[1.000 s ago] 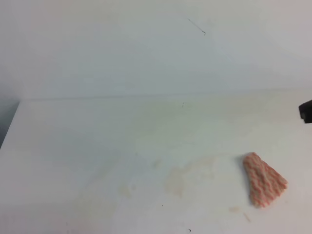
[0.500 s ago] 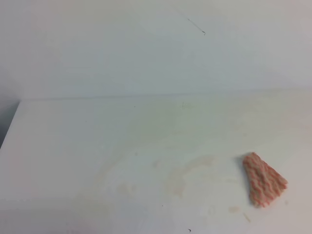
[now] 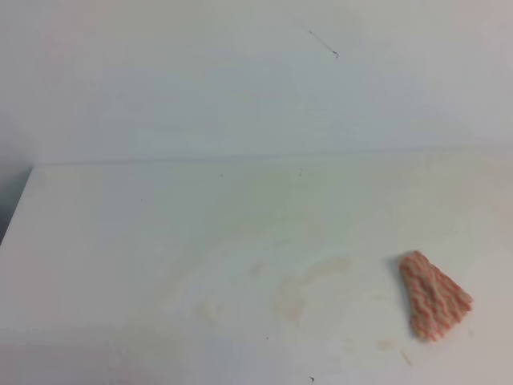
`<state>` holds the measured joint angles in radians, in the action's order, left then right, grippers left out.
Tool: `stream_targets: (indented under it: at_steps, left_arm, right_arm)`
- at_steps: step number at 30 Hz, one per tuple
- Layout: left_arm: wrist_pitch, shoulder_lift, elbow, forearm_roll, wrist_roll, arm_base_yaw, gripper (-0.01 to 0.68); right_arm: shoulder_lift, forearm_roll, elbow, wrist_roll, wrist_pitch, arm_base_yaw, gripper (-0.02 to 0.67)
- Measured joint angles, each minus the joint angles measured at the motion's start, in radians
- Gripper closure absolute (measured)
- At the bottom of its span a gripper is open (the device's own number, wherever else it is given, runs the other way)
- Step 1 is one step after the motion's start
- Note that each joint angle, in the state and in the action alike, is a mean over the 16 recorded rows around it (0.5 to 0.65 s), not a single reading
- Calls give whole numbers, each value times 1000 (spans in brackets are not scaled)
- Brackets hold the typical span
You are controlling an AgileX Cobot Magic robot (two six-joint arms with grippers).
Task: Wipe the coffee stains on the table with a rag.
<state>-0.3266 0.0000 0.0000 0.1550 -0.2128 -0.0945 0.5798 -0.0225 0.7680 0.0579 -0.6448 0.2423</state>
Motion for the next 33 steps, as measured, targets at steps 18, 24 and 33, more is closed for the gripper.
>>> stream_targets:
  at_steps: [18,24,33]
  left_arm:
    - [1,-2,3,0,0,0,674]
    - [1,-2,3,0,0,0,674]
    - [0,0,0,0,0,0,674]
  right_arm:
    - [-424,-3,-318,0,35,-143,651]
    - [-539,-3,-456,-1,80,-186,651]
    - [-594,0,-568,-3,135,-229,651]
